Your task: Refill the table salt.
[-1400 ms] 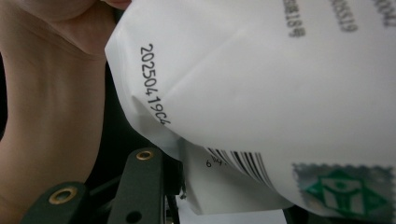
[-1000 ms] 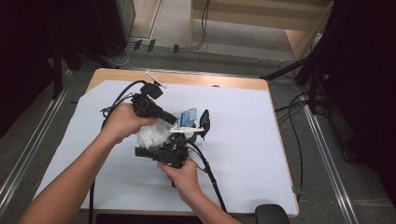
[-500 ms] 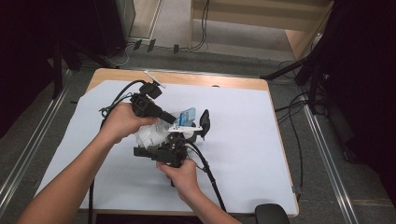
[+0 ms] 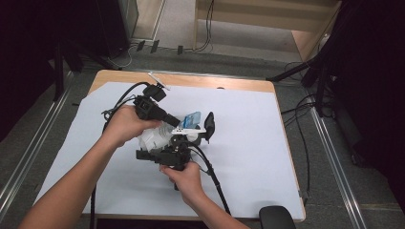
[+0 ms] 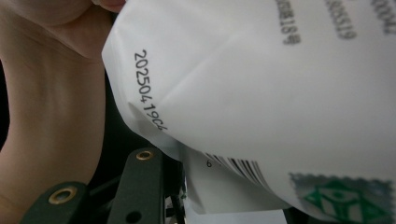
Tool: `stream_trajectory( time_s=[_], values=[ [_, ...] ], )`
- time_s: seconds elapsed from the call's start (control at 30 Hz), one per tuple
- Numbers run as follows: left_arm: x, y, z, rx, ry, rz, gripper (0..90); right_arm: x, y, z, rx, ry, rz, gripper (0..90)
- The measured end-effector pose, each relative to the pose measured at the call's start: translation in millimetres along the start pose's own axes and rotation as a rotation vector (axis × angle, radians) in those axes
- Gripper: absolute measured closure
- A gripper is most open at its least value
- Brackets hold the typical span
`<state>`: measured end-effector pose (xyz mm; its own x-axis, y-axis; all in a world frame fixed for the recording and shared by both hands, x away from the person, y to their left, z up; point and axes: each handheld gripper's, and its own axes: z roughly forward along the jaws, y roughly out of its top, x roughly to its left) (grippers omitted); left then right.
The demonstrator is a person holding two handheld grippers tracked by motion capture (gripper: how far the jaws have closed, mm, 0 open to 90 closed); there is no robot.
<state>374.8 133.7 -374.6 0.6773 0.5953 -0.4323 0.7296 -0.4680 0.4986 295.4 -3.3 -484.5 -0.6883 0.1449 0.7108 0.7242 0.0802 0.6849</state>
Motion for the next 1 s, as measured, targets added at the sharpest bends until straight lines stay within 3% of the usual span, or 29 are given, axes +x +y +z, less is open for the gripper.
stream_trajectory(
  time_s=[0.53,1.0],
  values=[
    [-0.5,-0.9,-2.5,-0.016,-0.009,-0.002,83.1,1.1,-0.3,-0.4,-0.003,-0.004,-0.009,62.7],
    [1.0,3.8,-0.4,-0.007,-0.016,0.001,84.1,1.1,-2.0,-5.5,-0.025,0.004,0.016,62.6]
  ],
)
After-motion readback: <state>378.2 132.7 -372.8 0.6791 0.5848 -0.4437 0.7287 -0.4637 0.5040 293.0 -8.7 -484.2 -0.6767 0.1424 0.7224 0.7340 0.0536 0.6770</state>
